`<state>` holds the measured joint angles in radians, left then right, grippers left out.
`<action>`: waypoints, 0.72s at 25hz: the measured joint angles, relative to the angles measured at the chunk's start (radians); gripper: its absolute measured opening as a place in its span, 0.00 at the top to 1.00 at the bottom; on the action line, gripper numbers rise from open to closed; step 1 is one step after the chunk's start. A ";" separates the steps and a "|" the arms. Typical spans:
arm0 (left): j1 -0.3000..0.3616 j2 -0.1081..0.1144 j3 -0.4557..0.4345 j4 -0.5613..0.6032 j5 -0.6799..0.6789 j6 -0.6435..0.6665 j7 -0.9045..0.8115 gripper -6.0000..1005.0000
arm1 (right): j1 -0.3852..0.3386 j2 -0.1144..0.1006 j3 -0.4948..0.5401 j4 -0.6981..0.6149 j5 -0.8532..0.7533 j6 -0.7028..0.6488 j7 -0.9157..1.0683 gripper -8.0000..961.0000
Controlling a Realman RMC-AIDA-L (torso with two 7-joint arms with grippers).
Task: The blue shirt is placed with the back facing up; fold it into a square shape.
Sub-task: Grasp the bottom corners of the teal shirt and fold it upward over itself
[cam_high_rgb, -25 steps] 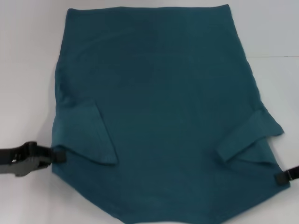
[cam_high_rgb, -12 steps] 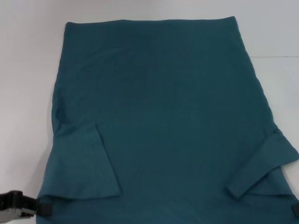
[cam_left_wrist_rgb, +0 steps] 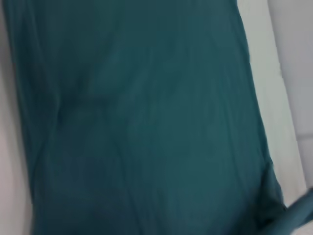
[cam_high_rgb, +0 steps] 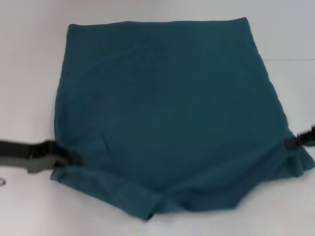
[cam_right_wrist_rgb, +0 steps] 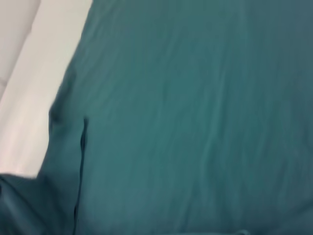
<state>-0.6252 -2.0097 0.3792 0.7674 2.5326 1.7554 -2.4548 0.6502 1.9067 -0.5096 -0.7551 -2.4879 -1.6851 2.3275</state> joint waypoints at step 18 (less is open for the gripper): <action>-0.196 -0.006 0.040 -0.058 -0.038 -0.479 -0.145 0.93 | 0.087 0.040 -0.009 0.002 0.085 0.471 0.112 0.91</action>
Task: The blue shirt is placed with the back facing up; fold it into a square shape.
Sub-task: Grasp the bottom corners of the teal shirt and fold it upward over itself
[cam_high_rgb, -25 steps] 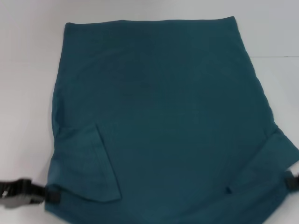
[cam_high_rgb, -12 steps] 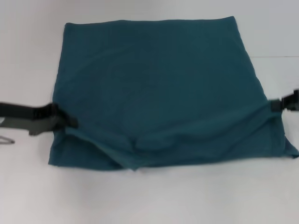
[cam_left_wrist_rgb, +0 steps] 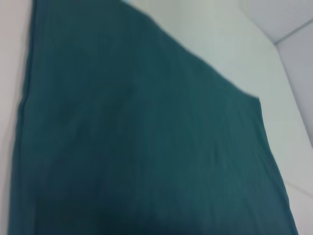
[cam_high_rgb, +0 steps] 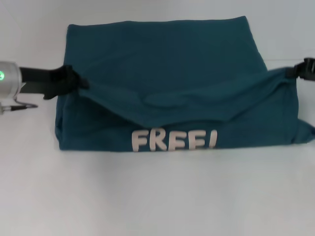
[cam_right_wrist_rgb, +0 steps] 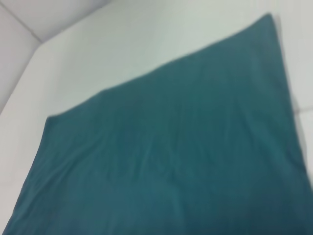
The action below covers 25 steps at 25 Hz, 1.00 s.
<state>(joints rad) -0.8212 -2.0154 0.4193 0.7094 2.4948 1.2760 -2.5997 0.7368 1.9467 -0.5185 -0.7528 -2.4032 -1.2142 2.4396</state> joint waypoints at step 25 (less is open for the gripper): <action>-0.080 -0.026 0.107 -0.074 -0.019 -0.357 0.063 0.92 | 0.081 0.058 -0.141 0.087 0.022 0.472 -0.059 0.87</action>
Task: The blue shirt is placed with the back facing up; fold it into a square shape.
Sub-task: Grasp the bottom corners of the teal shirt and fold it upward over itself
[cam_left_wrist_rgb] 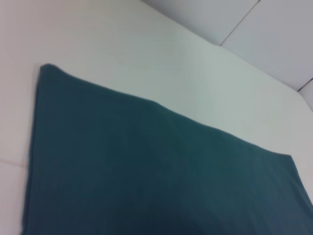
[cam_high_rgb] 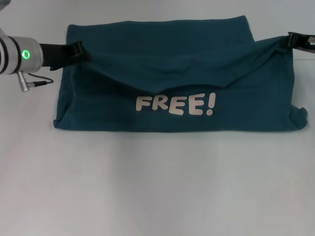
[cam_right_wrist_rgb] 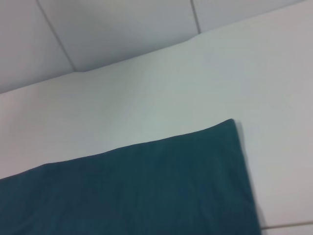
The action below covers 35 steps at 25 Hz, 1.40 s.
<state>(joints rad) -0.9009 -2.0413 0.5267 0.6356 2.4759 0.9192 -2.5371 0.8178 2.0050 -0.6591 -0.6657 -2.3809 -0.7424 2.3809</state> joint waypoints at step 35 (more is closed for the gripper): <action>-0.014 -0.045 0.053 -0.044 0.002 -0.241 0.003 0.91 | 0.123 0.002 -0.231 0.151 -0.014 0.264 -0.029 0.82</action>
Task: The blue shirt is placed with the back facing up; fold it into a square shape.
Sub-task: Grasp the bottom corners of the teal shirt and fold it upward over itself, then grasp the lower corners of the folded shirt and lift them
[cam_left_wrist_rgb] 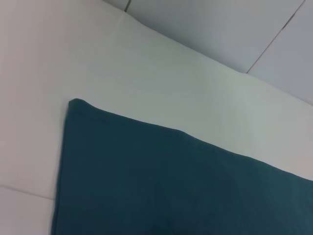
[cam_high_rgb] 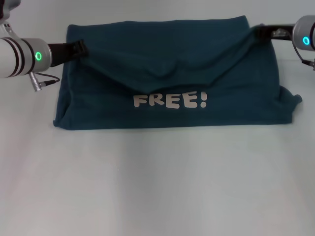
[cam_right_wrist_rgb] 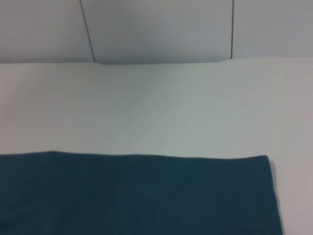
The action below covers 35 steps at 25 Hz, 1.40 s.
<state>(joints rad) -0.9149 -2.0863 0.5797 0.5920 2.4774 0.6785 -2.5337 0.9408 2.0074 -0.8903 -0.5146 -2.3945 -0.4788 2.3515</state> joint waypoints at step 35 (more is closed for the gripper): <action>0.410 0.003 -0.067 0.115 -0.434 0.470 0.068 0.42 | -0.595 -0.067 0.433 -0.047 0.565 -1.117 -0.173 0.29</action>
<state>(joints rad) -0.5046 -2.0832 0.5125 0.7071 2.0430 1.1484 -2.4658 0.3456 1.9408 -0.4576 -0.5614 -1.8298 -1.5954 2.1782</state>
